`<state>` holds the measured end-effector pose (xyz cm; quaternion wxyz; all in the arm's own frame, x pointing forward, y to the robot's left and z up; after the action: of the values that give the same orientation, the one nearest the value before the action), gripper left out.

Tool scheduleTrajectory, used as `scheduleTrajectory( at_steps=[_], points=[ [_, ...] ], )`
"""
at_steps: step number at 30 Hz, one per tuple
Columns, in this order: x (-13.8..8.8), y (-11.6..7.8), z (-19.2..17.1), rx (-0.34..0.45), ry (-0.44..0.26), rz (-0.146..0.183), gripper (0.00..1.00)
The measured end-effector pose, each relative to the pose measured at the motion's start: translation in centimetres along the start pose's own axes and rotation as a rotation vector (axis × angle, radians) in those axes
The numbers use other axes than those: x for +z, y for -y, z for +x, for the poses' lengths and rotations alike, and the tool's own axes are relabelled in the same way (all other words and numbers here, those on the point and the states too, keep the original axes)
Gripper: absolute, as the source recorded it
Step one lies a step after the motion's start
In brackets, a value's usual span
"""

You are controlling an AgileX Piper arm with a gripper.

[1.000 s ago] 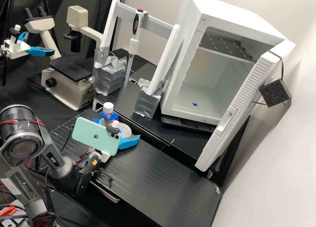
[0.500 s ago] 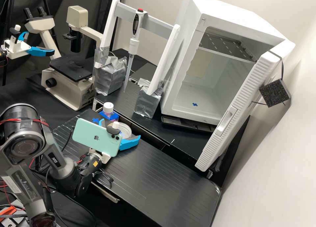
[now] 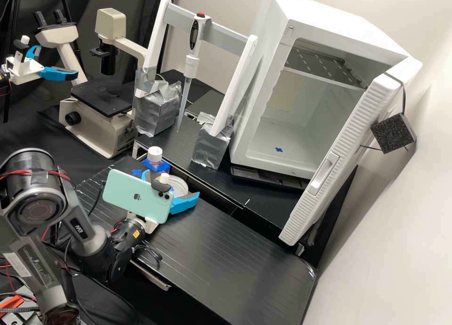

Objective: Move the petri dish to the incubator

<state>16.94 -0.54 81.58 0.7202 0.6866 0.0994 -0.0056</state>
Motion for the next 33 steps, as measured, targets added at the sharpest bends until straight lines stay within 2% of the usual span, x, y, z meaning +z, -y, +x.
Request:
scheduleTrajectory(
  at_steps=[21,25,33],
  points=[
    [0.1,-0.1,0.1,0.025,0.015,0.024,0.00],
    [0.0,-0.6,-0.2,0.057,0.028,0.064,0.00],
    [0.3,-2.4,-1.3,0.179,0.065,0.146,0.00]
  ],
)
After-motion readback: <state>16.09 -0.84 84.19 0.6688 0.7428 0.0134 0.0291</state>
